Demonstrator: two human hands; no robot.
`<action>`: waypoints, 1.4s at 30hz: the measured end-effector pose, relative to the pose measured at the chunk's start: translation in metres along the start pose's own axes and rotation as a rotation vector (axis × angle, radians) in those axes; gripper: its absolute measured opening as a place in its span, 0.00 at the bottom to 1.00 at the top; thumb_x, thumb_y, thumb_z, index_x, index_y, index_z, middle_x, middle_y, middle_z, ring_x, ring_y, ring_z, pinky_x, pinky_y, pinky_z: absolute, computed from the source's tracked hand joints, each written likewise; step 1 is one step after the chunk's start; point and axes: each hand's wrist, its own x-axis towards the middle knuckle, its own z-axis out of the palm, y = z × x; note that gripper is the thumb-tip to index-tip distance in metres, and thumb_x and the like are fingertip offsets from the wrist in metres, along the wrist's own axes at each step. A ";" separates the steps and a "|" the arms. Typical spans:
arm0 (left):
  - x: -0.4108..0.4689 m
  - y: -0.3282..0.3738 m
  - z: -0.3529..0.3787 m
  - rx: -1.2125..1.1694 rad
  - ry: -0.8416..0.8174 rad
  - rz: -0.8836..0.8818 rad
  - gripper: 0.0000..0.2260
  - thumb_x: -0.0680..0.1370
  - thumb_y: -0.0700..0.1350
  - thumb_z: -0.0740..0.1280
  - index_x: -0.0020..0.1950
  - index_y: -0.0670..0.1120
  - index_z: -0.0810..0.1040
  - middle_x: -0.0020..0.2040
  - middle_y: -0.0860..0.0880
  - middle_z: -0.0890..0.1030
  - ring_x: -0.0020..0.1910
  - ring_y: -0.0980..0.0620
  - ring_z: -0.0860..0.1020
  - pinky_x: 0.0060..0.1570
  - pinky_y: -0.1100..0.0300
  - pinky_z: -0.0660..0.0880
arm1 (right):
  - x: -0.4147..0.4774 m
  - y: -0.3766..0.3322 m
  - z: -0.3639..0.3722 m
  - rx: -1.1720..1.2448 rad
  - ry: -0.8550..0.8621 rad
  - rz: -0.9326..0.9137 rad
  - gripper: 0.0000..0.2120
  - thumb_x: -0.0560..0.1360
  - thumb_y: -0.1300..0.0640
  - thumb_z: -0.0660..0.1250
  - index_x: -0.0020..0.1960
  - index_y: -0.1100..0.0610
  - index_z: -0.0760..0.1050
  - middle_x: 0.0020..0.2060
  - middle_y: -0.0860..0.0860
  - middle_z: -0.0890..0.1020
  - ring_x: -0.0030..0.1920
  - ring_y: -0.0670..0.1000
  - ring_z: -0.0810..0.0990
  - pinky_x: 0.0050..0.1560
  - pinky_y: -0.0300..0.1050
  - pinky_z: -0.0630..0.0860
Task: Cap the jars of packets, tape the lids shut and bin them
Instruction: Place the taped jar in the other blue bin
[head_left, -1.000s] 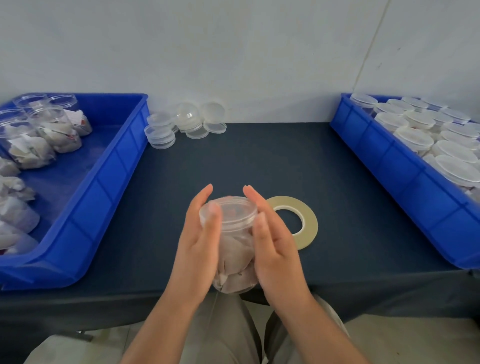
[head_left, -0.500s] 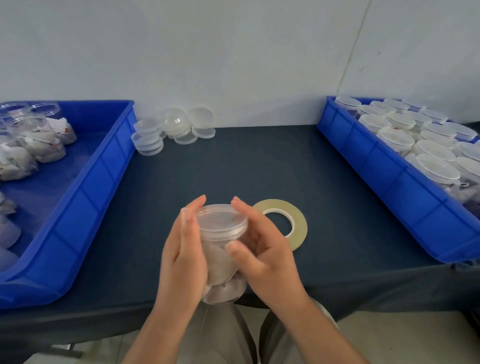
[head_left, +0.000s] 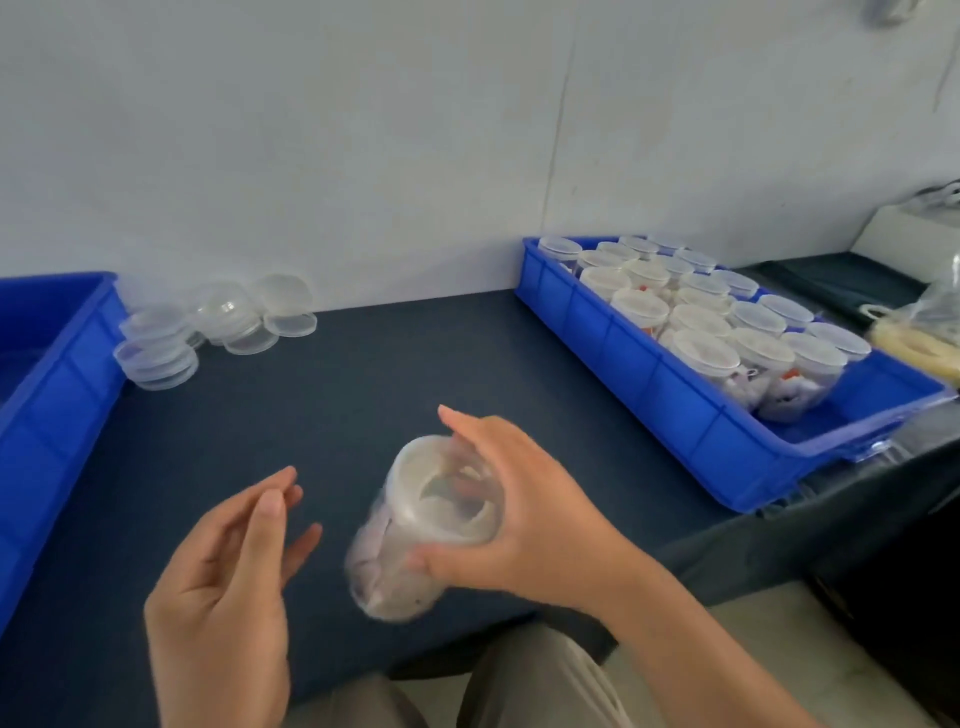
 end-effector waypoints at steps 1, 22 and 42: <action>0.003 -0.001 -0.002 -0.013 -0.002 0.000 0.17 0.75 0.62 0.75 0.53 0.51 0.88 0.57 0.47 0.88 0.59 0.48 0.86 0.47 0.54 0.86 | 0.000 0.002 -0.021 -0.047 0.070 0.008 0.42 0.64 0.29 0.78 0.74 0.40 0.70 0.61 0.33 0.74 0.64 0.35 0.74 0.61 0.29 0.69; 0.012 -0.033 -0.040 0.157 -0.182 -0.098 0.15 0.78 0.61 0.72 0.54 0.51 0.87 0.54 0.48 0.88 0.51 0.50 0.87 0.45 0.59 0.85 | -0.011 0.192 -0.320 -0.512 0.332 0.660 0.33 0.56 0.25 0.75 0.56 0.30 0.68 0.54 0.37 0.80 0.46 0.49 0.84 0.42 0.53 0.86; 0.006 -0.061 -0.024 0.195 -0.301 -0.134 0.08 0.79 0.49 0.68 0.47 0.51 0.88 0.49 0.47 0.88 0.46 0.53 0.87 0.41 0.64 0.84 | 0.003 0.215 -0.259 -0.679 0.063 0.847 0.47 0.67 0.29 0.75 0.79 0.45 0.66 0.73 0.54 0.76 0.68 0.60 0.76 0.61 0.55 0.73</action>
